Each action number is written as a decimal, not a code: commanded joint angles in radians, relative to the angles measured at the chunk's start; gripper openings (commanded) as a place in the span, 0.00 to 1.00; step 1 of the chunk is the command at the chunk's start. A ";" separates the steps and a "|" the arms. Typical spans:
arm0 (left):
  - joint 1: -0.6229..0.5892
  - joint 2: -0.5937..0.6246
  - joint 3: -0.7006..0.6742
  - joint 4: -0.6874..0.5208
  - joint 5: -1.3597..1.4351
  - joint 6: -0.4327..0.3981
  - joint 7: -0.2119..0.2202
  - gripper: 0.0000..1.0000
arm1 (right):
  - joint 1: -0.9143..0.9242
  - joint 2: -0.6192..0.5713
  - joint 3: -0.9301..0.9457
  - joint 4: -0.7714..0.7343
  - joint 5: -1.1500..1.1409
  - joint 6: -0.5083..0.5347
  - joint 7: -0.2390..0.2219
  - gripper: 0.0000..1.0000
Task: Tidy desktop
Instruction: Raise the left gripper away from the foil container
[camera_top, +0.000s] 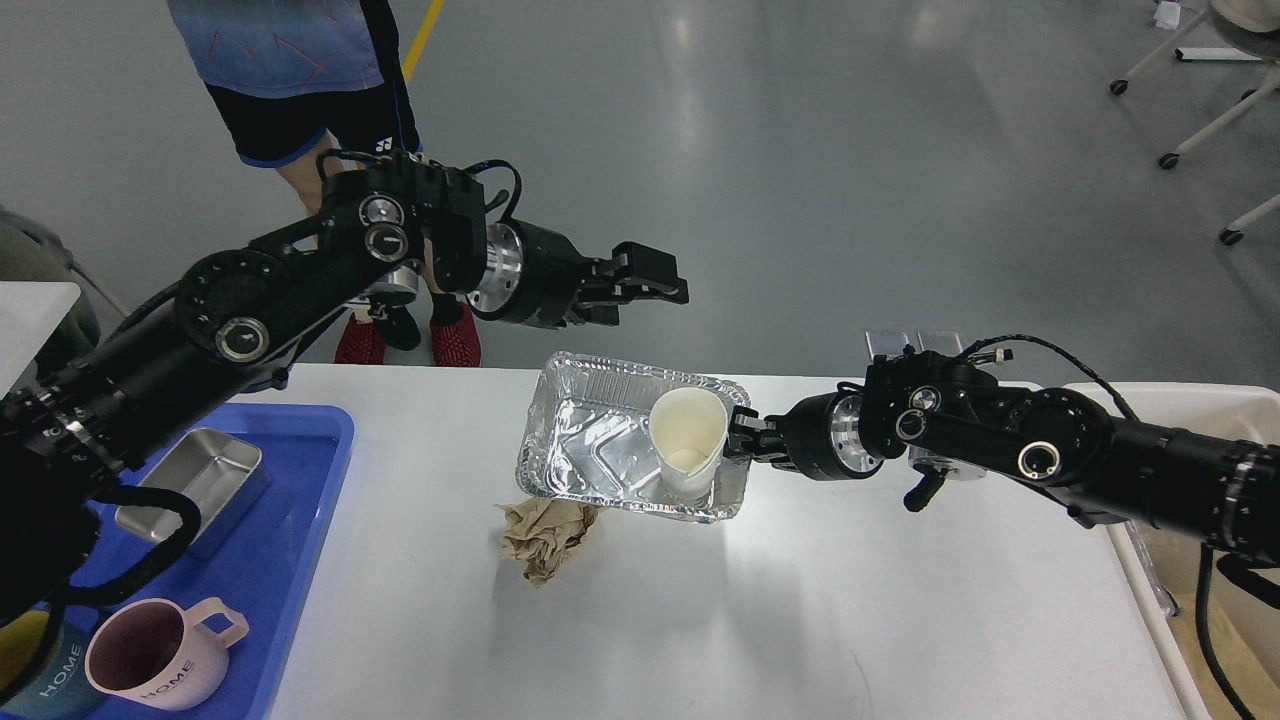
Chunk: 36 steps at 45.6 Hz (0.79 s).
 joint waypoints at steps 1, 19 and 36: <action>-0.014 0.094 -0.011 -0.070 -0.035 -0.006 0.003 0.86 | -0.001 -0.002 0.006 0.000 0.000 0.000 0.000 0.00; 0.031 0.717 0.000 -0.475 -0.133 -0.015 -0.110 0.86 | -0.010 0.004 0.006 -0.003 0.000 -0.003 0.002 0.00; 0.126 1.029 -0.008 -0.483 -0.267 -0.018 -0.304 0.85 | -0.015 0.004 0.006 -0.005 0.000 -0.003 0.000 0.00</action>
